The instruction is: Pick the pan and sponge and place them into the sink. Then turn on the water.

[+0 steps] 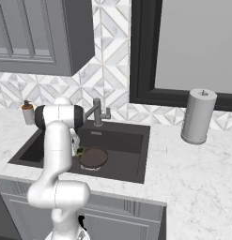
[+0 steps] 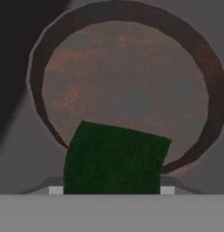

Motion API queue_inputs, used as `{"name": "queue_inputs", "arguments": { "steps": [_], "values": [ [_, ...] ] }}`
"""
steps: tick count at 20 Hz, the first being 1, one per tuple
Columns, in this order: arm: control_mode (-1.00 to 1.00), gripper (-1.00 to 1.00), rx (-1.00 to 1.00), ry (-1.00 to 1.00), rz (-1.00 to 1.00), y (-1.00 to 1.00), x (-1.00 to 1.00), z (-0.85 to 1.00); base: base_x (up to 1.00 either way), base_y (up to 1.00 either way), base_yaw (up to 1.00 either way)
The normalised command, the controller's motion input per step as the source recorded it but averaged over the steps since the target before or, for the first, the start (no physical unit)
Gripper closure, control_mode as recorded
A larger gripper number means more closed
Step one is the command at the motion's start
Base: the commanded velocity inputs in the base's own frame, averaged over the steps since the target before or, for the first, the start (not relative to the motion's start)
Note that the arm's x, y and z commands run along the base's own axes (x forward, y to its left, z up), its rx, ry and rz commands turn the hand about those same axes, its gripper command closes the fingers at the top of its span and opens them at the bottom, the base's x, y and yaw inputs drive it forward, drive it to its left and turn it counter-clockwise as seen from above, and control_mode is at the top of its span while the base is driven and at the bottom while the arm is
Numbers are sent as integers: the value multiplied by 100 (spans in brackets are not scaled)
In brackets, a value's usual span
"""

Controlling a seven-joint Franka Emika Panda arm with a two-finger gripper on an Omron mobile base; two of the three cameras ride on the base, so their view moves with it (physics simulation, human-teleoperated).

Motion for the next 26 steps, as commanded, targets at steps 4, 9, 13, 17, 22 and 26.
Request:
{"name": "queue_inputs", "arguments": {
  "steps": [4, 9, 13, 17, 22, 26],
  "values": [
    [-100, -100, -1, 0, -6, 0, 15, -25, 0, 0, 0],
    [-100, -100, 0, 0, -1, 0, 2, -5, 0, 0, 0],
    [-100, -100, 0, 0, 0, 0, 0, 0, 0, 0, 0],
    [-100, -100, 0, -6, 0, -16, -2, 40, 0, 0, 0],
    [-100, -100, 0, -6, 0, -20, -11, 73, 0, 0, 0],
    [-100, -100, -2, -5, 0, -1, -43, 80, 0, 0, 0]
  ]
}}
